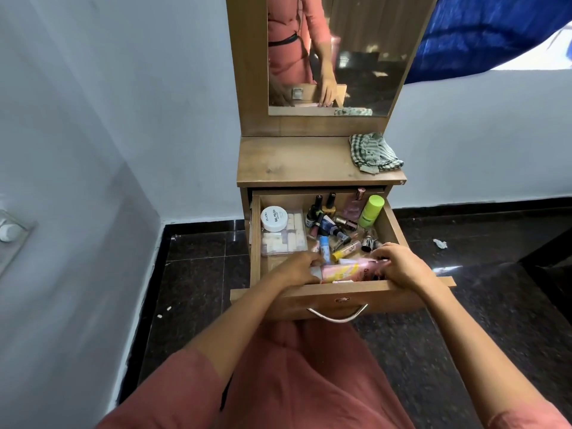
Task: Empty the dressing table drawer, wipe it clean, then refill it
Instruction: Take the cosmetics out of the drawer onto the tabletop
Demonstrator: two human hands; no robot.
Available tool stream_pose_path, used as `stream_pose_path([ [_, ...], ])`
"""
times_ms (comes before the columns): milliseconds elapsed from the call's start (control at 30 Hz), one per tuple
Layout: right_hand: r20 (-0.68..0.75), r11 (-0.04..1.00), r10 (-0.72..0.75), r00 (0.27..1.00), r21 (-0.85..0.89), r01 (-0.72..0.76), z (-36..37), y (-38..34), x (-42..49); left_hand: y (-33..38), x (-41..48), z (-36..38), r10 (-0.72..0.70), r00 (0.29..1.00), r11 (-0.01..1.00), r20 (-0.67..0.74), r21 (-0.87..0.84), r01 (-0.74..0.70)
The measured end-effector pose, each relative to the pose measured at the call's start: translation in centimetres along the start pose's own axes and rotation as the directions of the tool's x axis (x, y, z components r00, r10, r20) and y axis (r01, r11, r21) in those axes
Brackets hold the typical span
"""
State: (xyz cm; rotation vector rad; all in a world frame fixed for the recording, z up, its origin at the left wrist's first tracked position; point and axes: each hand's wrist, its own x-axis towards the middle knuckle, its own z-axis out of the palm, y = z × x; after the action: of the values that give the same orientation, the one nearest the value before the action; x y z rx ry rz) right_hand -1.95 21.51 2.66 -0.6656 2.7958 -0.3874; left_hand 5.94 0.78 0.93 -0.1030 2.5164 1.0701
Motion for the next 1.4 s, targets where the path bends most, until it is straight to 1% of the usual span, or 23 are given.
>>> stream_pose_path([
  [133,0.052,0.99,0.027,0.998,-0.138,-0.019,-0.3,-0.1,0.2,-0.4,0.0,0.3,-0.042,0.999,0.999,-0.034,0.016,0.043],
  [233,0.056,0.989,0.034,0.998,-0.149,-0.025,-0.5,-0.2,0.3,-0.5,0.2,0.5,-0.074,0.997,0.997,-0.022,-0.006,0.074],
  [333,0.066,0.998,0.014,0.998,-0.066,-0.01,-0.2,0.2,0.7,-0.5,0.2,0.4,-0.092,0.996,0.996,-0.012,-0.011,0.092],
  [433,0.069,0.997,0.003,0.998,0.077,-0.008,-0.4,0.6,1.2,-0.6,0.2,0.0,-0.078,0.996,0.997,-0.045,-0.032,0.076],
  [500,0.054,0.988,0.01,0.999,0.155,-0.019,-1.3,0.6,1.4,-0.6,0.1,-0.4,-0.079,0.993,0.993,-0.092,-0.099,0.07],
  [533,0.044,0.981,0.013,0.999,0.19,-0.021,-1.7,0.6,1.6,-0.6,0.1,-0.6,-0.084,0.99,0.985,-0.112,-0.159,0.066],
  [633,0.001,0.969,-0.027,1.0,0.247,0.026,-3.2,0.3,2.5,-0.3,0.2,-2.0,-0.107,0.98,0.926,-0.166,-0.375,0.037],
  [700,-0.039,0.963,-0.037,0.999,0.266,0.046,-4.1,-0.1,3.4,-0.2,0.6,-3.2,-0.144,0.971,0.855,-0.191,-0.518,0.025],
  [767,-0.099,0.944,-0.027,0.995,0.325,0.057,-5.0,-0.9,4.8,-0.1,1.0,-4.7,-0.173,0.965,0.769,-0.195,-0.64,0.008],
  [867,-0.199,0.888,0.017,0.98,0.453,0.077,-6.3,-2.5,7.2,0.2,2.0,-7.4,-0.201,0.94,0.687,-0.277,-0.724,-0.066],
  [933,-0.277,0.887,0.031,0.96,0.45,0.101,-6.9,-3.4,9.6,0.4,3.1,-9.6,-0.243,0.912,0.62,-0.331,-0.776,-0.116],
  [1000,-0.36,0.878,0.074,0.93,0.465,0.11,-7.5,-4.3,12.3,0.6,4.5,-11.6,-0.294,0.882,0.581,-0.367,-0.802,-0.14],
  [1033,-0.381,0.858,0.115,0.918,0.504,0.101,-7.8,-4.9,13.7,0.7,5.2,-12.6,-0.316,0.868,0.573,-0.382,-0.806,-0.147],
  [1100,-0.373,0.815,0.192,0.908,0.577,0.065,-8.0,-5.8,16.1,0.8,6.7,-14.5,-0.375,0.834,0.555,-0.406,-0.819,-0.149],
  [1133,-0.361,0.815,0.191,0.913,0.576,0.058,-8.0,-6.2,17.0,0.9,7.4,-15.3,-0.407,0.816,0.546,-0.409,-0.826,-0.142],
  [1200,-0.313,0.846,0.083,0.946,0.524,0.099,-8.1,-6.7,18.5,0.8,8.7,-17.0,-0.465,0.788,0.54,-0.404,-0.835,-0.109],
  [1267,-0.22,0.884,-0.054,0.974,0.443,0.149,-8.0,-6.8,19.3,0.7,9.8,-18.4,-0.508,0.766,0.537,-0.394,-0.84,-0.075],
  [1333,-0.137,0.92,-0.129,0.982,0.352,0.17,-7.9,-6.4,20.0,0.5,10.8,-19.4,-0.535,0.748,0.534,-0.394,-0.843,-0.062],
  [1400,-0.133,0.948,-0.181,0.975,0.24,0.208,-7.7,-6.2,20.9,0.4,11.6,-20.0,-0.543,0.742,0.532,-0.393,-0.845,-0.057],
])
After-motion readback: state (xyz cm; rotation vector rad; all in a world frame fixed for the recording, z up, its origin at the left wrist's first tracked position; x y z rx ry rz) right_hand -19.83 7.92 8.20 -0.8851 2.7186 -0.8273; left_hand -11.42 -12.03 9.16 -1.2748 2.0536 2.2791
